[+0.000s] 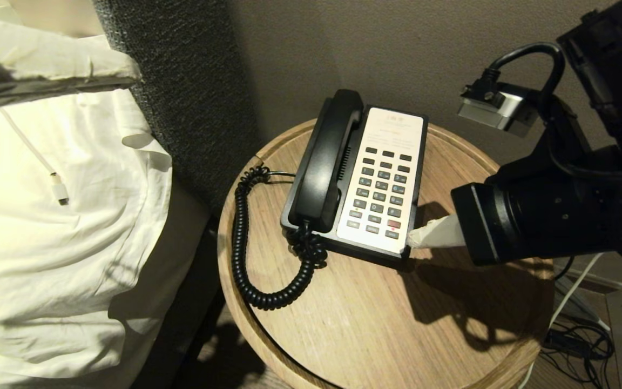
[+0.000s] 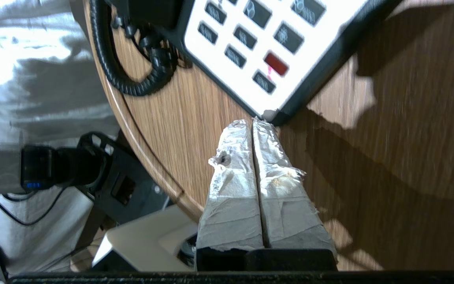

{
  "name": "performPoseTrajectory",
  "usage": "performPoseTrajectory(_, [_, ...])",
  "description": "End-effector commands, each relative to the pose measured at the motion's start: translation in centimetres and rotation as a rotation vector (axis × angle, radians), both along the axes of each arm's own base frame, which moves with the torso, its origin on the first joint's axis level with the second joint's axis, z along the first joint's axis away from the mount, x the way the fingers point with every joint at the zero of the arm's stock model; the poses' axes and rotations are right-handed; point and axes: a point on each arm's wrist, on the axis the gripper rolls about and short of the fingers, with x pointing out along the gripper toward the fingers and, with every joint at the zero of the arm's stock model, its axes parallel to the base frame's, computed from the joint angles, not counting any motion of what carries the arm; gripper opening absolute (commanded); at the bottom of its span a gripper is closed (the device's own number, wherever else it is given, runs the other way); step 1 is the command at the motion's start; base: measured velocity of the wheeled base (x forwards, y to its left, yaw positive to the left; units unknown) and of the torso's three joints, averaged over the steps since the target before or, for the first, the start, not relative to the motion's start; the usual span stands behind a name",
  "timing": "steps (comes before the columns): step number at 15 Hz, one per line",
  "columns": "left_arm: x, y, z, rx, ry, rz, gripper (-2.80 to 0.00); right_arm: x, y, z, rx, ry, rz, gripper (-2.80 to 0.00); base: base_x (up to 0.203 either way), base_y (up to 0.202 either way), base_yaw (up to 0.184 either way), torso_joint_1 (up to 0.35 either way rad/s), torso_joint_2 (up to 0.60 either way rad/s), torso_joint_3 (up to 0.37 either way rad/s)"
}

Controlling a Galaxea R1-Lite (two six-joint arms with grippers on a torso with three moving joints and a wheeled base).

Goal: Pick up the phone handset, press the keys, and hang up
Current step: End the call using the dial pad

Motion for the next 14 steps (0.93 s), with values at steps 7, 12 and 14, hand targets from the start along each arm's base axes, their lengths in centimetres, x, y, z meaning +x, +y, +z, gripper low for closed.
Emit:
performPoseTrajectory(7, [0.0, 0.1, -0.1, 0.001, 0.002, -0.001, -2.80, 1.5, 1.6, -1.0, -0.039, 0.018, -0.001, -2.80, 0.000, 0.000, 0.000, 0.000, 0.00, 0.000])
performPoseTrajectory(12, [-0.1, 0.1, 0.0, -0.004, 0.001, -0.004, -2.80, 1.7, 1.6, -1.0, -0.045, 0.009, -0.003, -2.80, 0.000, 0.000, 0.000, 0.000, 0.00, 0.000])
performPoseTrajectory(14, [-0.1, 0.1, -0.1, -0.002, 0.003, -0.005, -2.80, 1.9, 1.5, -0.9, -0.045, 0.003, -0.007, -2.80, 0.000, 0.000, 0.000, 0.000, 0.00, 0.000])
